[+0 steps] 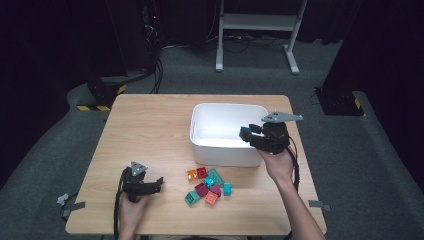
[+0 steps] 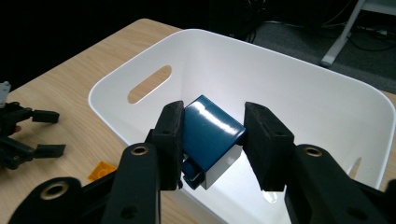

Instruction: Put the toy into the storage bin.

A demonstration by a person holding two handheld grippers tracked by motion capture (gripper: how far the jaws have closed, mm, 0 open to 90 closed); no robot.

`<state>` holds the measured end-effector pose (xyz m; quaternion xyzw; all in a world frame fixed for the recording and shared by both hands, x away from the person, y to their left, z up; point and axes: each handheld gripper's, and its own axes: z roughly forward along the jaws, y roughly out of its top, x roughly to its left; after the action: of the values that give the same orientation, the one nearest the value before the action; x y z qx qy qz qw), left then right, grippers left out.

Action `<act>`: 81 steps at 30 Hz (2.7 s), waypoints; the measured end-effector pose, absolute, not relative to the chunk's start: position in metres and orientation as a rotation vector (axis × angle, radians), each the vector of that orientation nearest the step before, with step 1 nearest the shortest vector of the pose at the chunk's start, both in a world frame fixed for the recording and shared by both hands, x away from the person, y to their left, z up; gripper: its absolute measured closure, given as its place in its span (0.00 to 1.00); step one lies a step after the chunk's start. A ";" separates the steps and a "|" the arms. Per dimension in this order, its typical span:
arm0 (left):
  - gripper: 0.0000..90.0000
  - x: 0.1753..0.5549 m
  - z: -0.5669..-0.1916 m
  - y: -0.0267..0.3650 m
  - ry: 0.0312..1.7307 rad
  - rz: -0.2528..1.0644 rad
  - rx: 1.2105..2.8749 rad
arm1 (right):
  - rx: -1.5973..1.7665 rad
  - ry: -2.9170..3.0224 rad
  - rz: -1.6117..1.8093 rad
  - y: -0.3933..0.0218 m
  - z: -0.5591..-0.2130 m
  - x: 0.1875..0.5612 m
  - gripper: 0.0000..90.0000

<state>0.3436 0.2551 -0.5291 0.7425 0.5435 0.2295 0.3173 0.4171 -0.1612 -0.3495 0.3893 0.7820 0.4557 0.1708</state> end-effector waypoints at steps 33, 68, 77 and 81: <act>0.09 0.344 -0.529 0.255 1.431 0.603 1.953 | 1.198 2.220 1.180 -0.154 -0.373 0.455 0.48; 0.09 0.344 -0.529 0.255 1.431 0.602 1.955 | 1.003 2.160 1.340 -0.166 -0.369 0.378 0.53; 0.09 0.344 -0.529 0.255 1.430 0.604 1.952 | 0.991 2.186 1.329 -0.168 -0.382 0.368 0.53; 0.09 0.344 -0.529 0.255 1.431 0.603 1.953 | 0.981 2.194 1.332 -0.170 -0.388 0.361 0.53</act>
<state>0.3435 0.2551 -0.5291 0.7423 0.5437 0.2293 0.3175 0.3609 -0.1698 -0.3877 0.3501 0.7830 0.4753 0.1960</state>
